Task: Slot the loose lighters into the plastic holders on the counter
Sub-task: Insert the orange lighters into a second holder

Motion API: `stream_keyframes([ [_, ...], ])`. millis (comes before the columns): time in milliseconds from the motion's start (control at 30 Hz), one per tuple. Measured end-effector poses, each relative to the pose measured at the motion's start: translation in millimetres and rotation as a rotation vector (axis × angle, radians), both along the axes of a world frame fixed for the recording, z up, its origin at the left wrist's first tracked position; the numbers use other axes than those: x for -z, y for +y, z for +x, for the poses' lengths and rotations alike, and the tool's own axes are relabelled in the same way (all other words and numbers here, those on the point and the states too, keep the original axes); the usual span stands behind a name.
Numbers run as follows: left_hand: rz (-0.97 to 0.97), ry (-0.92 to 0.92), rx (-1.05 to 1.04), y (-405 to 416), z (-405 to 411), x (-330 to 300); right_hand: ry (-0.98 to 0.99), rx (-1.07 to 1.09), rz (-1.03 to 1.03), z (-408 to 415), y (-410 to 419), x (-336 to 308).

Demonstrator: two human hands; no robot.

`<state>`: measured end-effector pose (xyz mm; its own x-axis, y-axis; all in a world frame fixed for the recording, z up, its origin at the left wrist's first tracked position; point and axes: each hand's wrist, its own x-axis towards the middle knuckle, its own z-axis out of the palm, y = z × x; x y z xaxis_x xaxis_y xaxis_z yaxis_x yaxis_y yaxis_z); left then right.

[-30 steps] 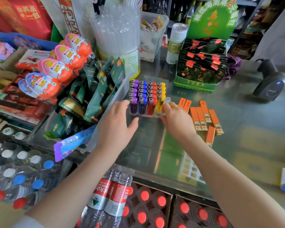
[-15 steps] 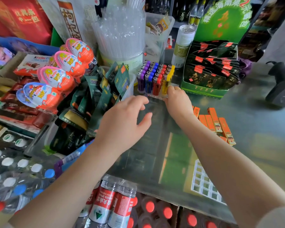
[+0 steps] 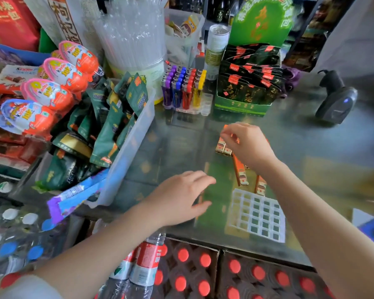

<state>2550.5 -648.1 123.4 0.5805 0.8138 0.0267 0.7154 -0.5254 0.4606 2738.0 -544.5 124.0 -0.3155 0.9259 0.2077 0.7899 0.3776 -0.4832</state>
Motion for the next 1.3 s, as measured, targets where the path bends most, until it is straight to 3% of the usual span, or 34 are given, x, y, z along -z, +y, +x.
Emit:
stream_keyframes([
  [167,-0.211,-0.068,0.019,-20.2,35.1,16.3,0.028,-0.059,0.009,33.9,-46.7,3.4],
  [433,-0.054,-0.162,-0.065,-26.0,61.2,29.8,0.150,-0.034,0.020,43.9,-74.9,5.8],
  [633,-0.063,-0.055,-0.013,-10.1,60.6,24.2,0.209,0.051,-0.009,50.3,-86.2,8.9],
  [900,-0.084,0.101,0.021,-5.9,48.2,17.9,0.132,0.059,0.048,54.6,-96.2,11.8],
  [1133,-0.123,-0.108,-0.207,-33.1,-26.6,14.9,0.002,0.223,0.042,15.3,-83.0,15.7],
  [1300,-0.099,-0.235,-0.375,-49.5,-55.2,20.0,-0.150,0.293,-0.084,-11.2,-71.4,11.5],
])
